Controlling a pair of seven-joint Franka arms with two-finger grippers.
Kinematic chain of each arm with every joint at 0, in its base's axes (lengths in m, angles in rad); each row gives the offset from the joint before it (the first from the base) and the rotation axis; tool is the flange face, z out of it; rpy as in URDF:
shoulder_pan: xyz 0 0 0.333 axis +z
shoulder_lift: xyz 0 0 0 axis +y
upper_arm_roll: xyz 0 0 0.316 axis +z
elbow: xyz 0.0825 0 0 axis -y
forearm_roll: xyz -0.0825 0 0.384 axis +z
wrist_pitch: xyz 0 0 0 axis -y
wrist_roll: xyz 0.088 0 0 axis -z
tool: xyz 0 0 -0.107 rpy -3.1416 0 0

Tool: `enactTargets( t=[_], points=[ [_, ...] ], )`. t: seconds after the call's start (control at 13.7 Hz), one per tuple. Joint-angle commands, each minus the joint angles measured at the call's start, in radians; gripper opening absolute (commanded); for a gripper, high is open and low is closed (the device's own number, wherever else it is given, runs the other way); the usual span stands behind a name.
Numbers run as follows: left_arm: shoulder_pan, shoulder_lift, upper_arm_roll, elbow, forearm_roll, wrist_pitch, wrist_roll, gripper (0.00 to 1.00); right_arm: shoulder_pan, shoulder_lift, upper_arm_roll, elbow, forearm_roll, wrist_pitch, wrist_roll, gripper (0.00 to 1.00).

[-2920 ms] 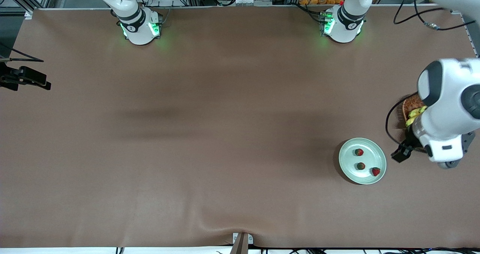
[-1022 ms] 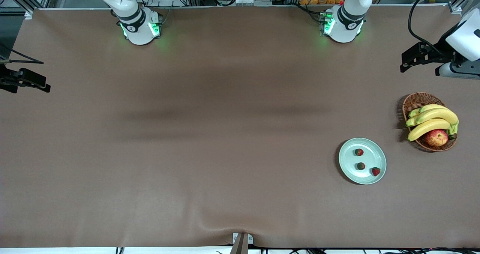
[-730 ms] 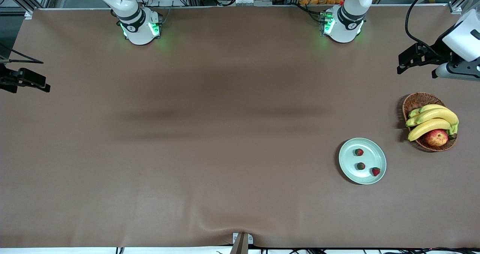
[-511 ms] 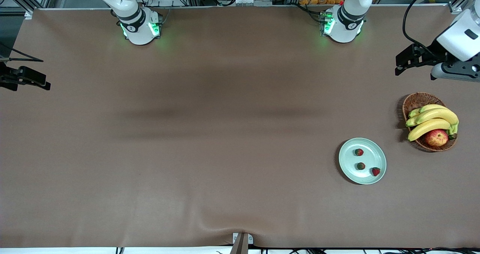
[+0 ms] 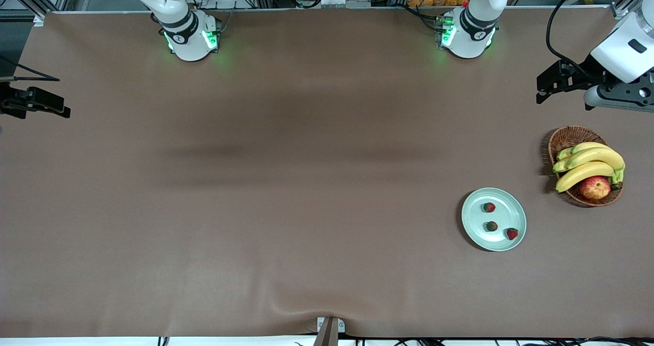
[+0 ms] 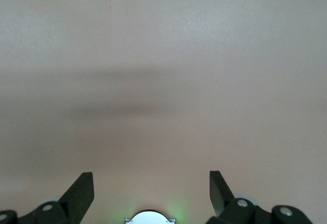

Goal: Collect all strawberries into plate

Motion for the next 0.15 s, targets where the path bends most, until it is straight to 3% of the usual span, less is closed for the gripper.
enactTargets(
  t=[0.0, 0.07],
  points=[
    [-0.001, 0.001, -0.001, 0.003, 0.021, 0.005, 0.008, 1.00, 0.010, -0.011, -0.009, 0.019, 0.007, -0.019, 0.017, 1.00],
    [-0.001, 0.001, -0.001, 0.004, 0.019, 0.005, 0.008, 1.00, 0.010, -0.011, -0.009, 0.023, 0.007, -0.019, 0.017, 1.00]
  ],
)
